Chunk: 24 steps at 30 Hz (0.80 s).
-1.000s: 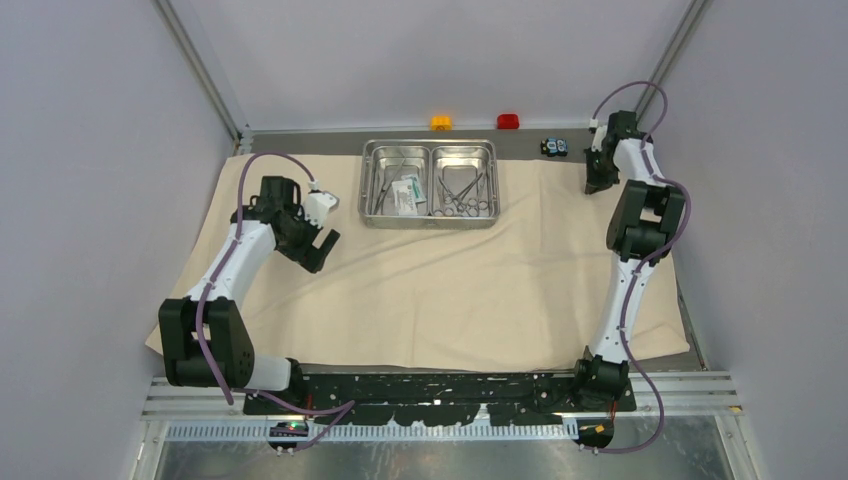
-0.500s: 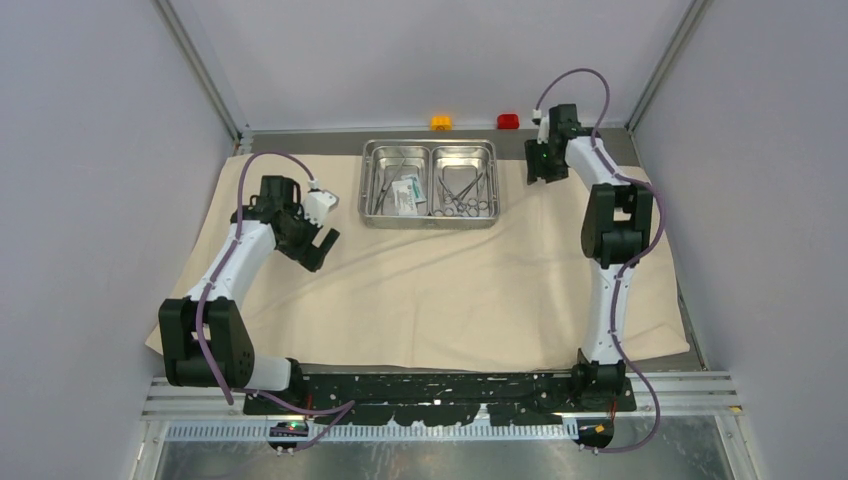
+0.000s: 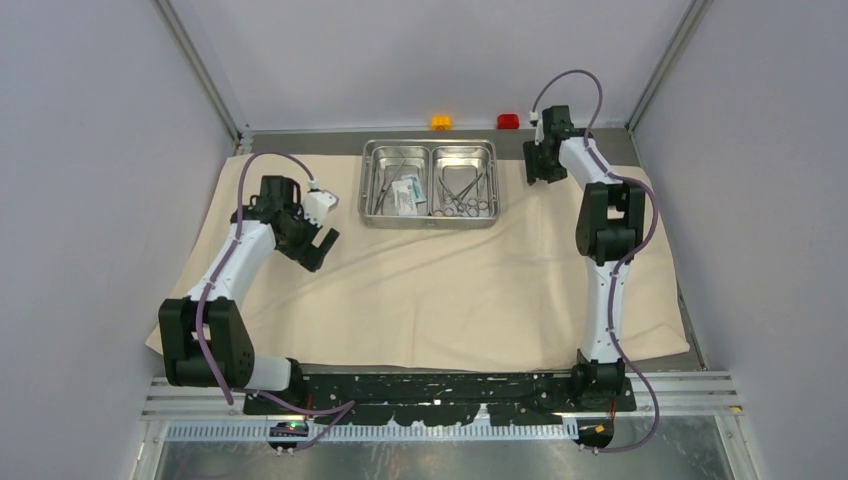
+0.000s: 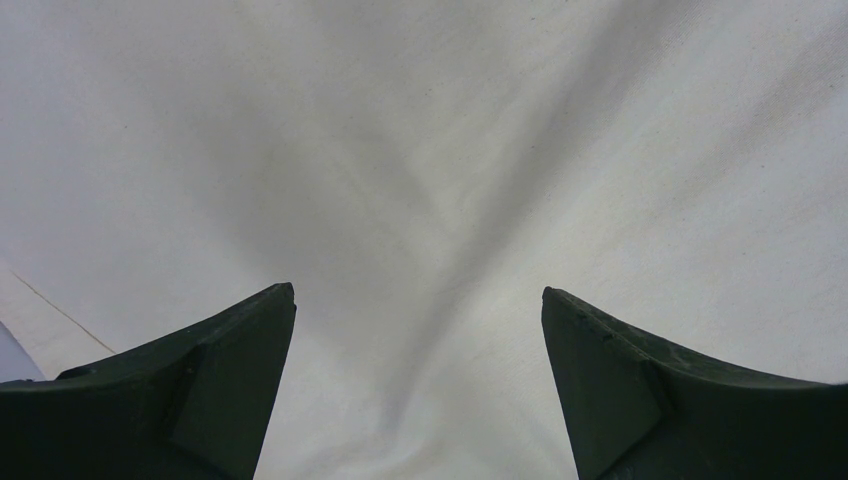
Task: Open and lay out the surgical kit
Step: Smooth out the surgical kit at the center of the board.
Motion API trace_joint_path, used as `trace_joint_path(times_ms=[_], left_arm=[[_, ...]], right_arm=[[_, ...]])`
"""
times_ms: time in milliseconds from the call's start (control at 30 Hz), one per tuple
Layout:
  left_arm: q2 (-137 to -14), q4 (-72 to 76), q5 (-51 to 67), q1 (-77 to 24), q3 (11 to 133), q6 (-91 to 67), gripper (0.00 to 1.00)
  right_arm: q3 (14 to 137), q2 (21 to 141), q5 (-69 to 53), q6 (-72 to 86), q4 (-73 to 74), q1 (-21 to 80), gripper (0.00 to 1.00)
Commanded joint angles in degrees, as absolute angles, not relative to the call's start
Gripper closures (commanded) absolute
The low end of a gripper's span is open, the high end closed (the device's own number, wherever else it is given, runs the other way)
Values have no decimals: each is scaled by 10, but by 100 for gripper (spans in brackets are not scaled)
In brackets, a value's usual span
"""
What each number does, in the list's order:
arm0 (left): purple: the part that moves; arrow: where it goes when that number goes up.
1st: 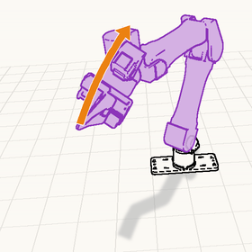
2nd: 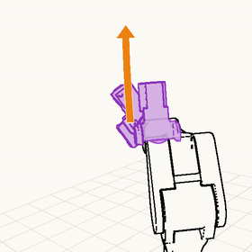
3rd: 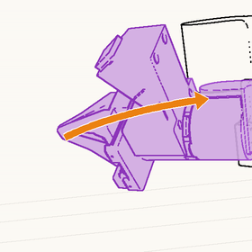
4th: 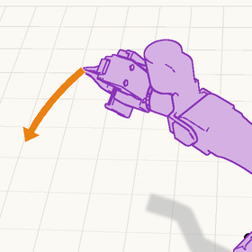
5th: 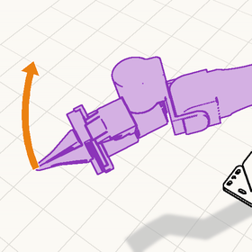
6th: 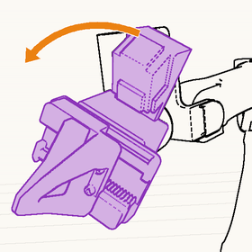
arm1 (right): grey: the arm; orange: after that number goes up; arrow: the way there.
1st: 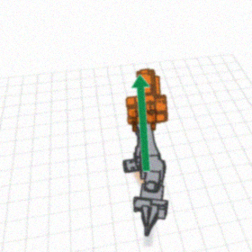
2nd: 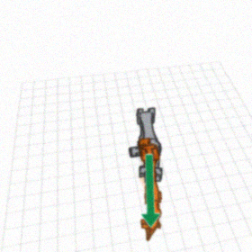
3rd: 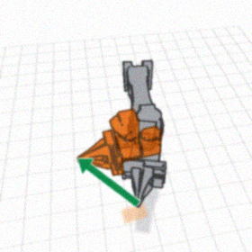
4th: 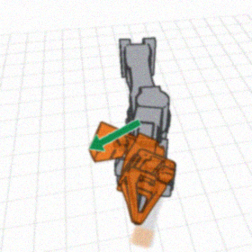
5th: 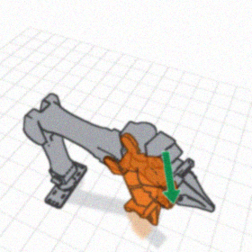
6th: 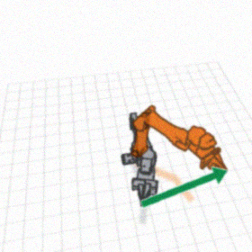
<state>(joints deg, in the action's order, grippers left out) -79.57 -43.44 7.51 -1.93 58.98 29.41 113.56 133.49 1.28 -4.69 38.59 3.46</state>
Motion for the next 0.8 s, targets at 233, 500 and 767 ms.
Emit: trace_joint_path(times_ms=[233,500,767], left_arm=[[-785,-427,74,-22,608,306,4],[-779,-430,69,-22,609,310,4],[-774,-431,61,-23,602,314,4]], right_arm=[[1168,1381,53,-74,406,32,51],[1206,1413,33,-76,442,22,75],[1244,1441,12,-73,463,10,100]])
